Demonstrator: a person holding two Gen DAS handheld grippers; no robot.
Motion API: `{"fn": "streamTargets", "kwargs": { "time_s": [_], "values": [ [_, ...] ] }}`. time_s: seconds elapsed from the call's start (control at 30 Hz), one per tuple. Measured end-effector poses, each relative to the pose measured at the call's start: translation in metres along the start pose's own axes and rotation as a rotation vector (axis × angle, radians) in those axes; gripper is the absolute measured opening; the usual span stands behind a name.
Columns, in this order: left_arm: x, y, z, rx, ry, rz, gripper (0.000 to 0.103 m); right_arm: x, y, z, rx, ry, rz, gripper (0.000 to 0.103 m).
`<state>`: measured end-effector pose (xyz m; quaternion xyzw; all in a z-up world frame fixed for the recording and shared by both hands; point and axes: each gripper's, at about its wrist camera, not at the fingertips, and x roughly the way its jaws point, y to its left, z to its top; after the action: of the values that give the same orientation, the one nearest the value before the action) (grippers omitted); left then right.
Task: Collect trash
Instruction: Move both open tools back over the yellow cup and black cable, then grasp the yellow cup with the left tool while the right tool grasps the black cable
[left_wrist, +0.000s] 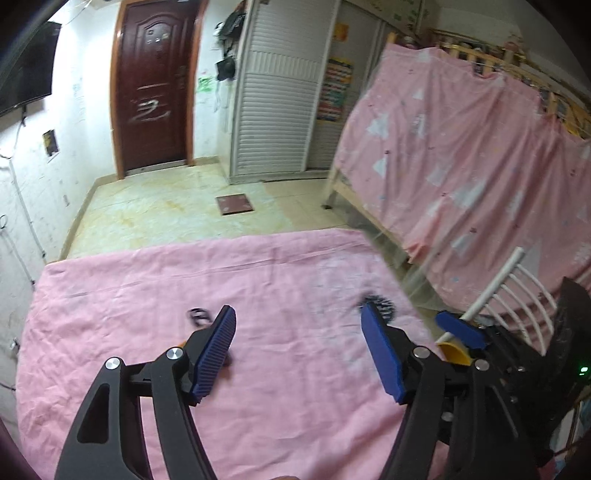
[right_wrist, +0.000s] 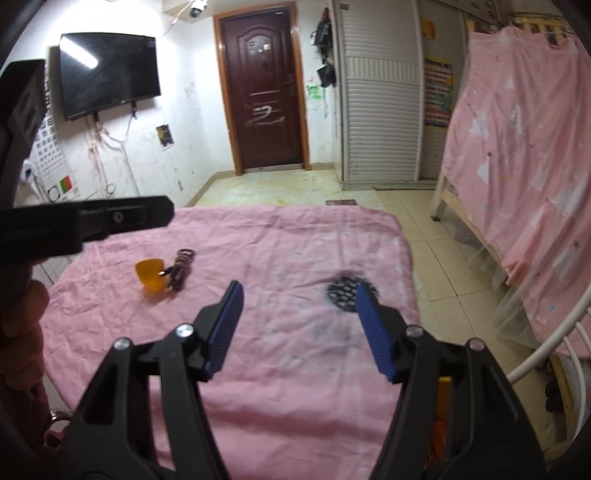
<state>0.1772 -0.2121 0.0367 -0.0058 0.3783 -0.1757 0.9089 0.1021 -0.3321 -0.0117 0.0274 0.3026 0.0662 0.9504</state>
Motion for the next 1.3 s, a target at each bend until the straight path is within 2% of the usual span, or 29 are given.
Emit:
{"fn": "streamTargets", "kwargs": {
  "time_s": [0.07,0.3,0.5,0.67,0.8,0.87,0.93,1.03,1.17,1.2,1.3],
  "values": [
    [0.002,0.014,-0.001,-0.01,0.008,0.035,0.064,0.004,0.009,0.003,-0.016,0.004,0.011,0.068],
    [0.025,0.058,-0.01,-0.079,0.101,0.132,0.064,0.026,0.04,0.009,-0.076,0.045,0.05,0.068],
    [0.045,0.08,-0.018,-0.113,0.169,0.156,0.064,0.041,0.056,0.011,-0.109,0.077,0.067,0.068],
    [0.053,0.083,-0.019,-0.11,0.185,0.13,0.061,0.051,0.066,0.012,-0.13,0.096,0.07,0.074],
    [0.059,0.085,-0.019,-0.114,0.206,0.105,0.046,0.058,0.074,0.012,-0.149,0.11,0.072,0.074],
    [0.06,0.088,-0.021,-0.121,0.212,0.102,0.044,0.062,0.078,0.013,-0.159,0.118,0.071,0.074],
    [0.062,0.091,-0.024,-0.115,0.219,0.113,0.035,0.065,0.081,0.014,-0.166,0.124,0.072,0.074],
    [0.063,0.094,-0.029,-0.099,0.232,0.121,0.026,0.072,0.086,0.016,-0.178,0.132,0.075,0.074],
    [0.062,0.099,-0.036,-0.088,0.24,0.121,0.023,0.079,0.094,0.019,-0.192,0.139,0.077,0.074],
    [0.061,0.101,-0.037,-0.087,0.236,0.126,0.017,0.081,0.097,0.021,-0.195,0.142,0.08,0.074],
    [0.054,0.105,-0.04,-0.094,0.222,0.12,0.009,0.086,0.103,0.022,-0.206,0.151,0.085,0.08]
  ]
}}
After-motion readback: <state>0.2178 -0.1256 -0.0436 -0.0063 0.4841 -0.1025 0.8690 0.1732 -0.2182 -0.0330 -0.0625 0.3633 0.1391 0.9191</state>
